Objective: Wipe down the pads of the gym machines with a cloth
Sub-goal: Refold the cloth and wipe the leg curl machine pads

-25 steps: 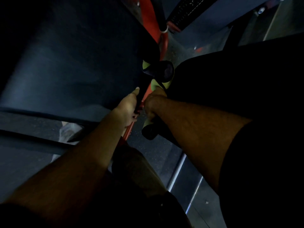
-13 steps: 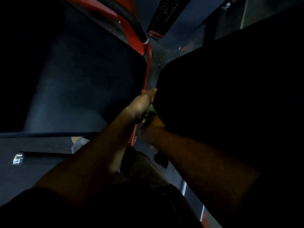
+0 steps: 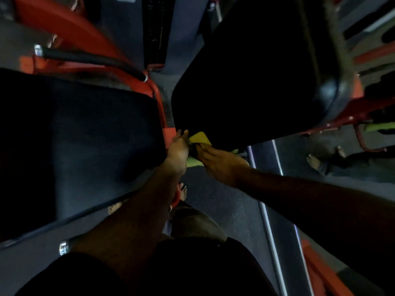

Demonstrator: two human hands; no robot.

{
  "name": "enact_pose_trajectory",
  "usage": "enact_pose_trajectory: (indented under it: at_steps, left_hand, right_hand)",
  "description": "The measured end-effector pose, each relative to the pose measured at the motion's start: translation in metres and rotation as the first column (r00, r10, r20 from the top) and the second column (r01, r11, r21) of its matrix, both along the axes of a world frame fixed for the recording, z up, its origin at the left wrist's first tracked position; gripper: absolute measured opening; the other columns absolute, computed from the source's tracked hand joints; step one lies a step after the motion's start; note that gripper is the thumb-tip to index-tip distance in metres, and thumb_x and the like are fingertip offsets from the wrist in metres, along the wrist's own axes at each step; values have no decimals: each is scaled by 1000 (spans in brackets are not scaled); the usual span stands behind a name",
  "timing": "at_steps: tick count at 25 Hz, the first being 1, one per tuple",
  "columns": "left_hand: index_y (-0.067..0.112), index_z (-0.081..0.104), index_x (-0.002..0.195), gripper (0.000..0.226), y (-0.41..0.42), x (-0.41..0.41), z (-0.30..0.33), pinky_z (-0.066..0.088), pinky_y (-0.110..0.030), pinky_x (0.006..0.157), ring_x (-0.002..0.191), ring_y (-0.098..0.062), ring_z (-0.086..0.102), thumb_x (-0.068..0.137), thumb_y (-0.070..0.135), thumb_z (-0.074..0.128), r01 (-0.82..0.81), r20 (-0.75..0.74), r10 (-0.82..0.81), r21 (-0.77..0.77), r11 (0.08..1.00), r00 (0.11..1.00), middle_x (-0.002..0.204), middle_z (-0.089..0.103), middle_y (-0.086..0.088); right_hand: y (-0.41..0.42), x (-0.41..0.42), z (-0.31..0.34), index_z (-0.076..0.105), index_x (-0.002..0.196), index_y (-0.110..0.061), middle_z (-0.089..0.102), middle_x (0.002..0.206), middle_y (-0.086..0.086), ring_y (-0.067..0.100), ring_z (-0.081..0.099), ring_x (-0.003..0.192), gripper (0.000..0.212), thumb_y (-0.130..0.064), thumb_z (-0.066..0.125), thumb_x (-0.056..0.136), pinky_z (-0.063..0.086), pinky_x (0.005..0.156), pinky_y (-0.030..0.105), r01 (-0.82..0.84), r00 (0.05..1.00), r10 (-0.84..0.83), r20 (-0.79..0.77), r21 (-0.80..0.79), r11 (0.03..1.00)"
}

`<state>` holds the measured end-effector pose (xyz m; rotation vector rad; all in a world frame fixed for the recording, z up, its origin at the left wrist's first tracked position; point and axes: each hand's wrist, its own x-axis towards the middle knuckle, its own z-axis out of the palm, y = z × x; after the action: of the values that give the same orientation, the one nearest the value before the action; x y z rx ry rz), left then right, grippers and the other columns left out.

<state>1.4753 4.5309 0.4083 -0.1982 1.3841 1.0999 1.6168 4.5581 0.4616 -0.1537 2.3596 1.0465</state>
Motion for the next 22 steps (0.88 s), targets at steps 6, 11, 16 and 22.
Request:
enact_pose_trajectory:
  at_steps: [6,11,16,22]
  left_hand:
    - [20,56,125,67,-14,23,100,38,-53,103,126,-28,50,96,69,20,5,196,3,-41,999,981,131,56,-4]
    - [19,52,136,58,-6,45,155,41,-48,91,134,-34,44,104,52,16,-86,340,59,65,994,939,145,49,-10]
    - [17,52,139,58,9,56,207,35,-44,110,136,-35,43,104,42,13,-2,398,-82,207,978,914,145,49,-17]
    - [16,69,98,52,13,54,257,47,-48,85,108,-36,60,104,36,21,181,281,-230,189,965,932,109,67,-17]
  right_hand:
    - [11,41,102,52,141,-25,21,163,9,31,18,150,46,-28,53,95,-5,120,52,-6,996,11,-87,53,999]
    - [18,52,158,73,109,-17,54,145,6,26,48,134,23,-18,67,87,21,118,44,47,916,-121,-384,-196,979]
    - [6,56,204,75,105,-24,62,136,-1,23,52,132,27,-18,52,91,22,115,42,155,730,-324,-602,-316,936]
    - [-15,43,208,74,104,-20,61,136,6,29,51,133,31,-23,53,82,28,113,45,229,333,-536,-776,-485,844]
